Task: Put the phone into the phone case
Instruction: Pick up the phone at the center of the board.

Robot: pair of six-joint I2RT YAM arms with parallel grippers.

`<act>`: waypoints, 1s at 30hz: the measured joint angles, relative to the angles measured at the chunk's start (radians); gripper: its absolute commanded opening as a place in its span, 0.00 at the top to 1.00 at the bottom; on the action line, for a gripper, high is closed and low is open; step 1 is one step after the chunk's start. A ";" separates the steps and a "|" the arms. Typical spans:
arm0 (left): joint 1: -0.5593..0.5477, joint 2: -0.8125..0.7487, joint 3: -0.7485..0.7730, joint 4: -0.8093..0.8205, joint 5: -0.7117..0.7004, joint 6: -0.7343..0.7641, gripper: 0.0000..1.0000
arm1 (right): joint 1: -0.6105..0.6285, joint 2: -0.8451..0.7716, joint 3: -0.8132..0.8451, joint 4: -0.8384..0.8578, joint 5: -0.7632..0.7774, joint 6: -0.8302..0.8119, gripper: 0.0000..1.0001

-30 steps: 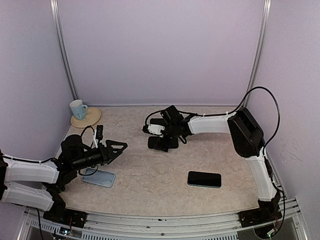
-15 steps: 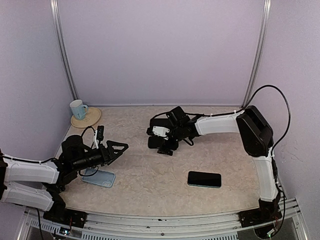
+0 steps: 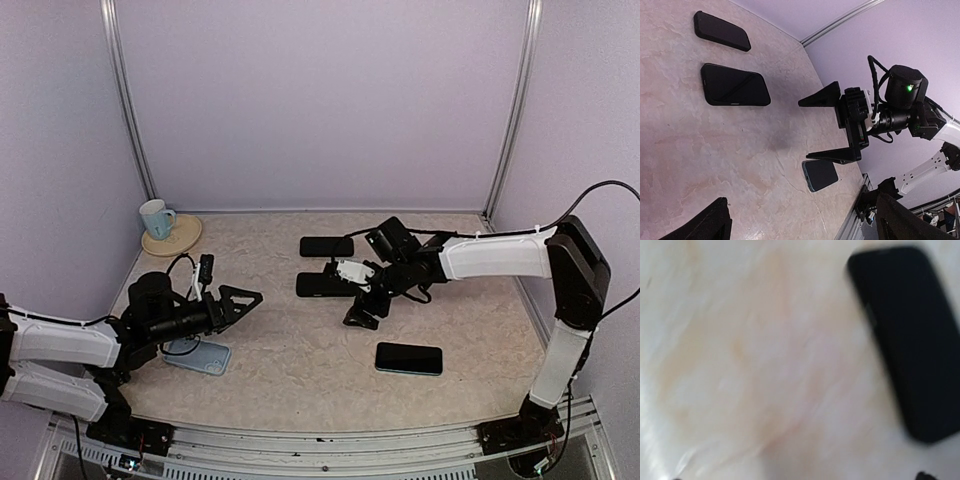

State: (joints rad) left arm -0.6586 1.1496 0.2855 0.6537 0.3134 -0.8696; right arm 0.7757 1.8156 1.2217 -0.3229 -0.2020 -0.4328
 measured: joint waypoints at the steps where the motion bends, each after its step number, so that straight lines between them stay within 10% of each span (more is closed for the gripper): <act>1: -0.003 0.005 0.002 0.000 -0.001 0.003 0.01 | 0.006 -0.012 -0.014 -0.022 0.008 0.010 0.00; 30: -0.044 0.112 0.051 0.013 -0.002 0.019 0.01 | 0.097 -0.143 -0.159 -0.442 0.127 0.102 0.00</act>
State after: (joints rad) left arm -0.7029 1.2617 0.3363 0.6666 0.3115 -0.8505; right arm 0.8730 1.6730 1.0630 -0.7647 -0.0750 -0.3305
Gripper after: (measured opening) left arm 0.989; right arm 0.996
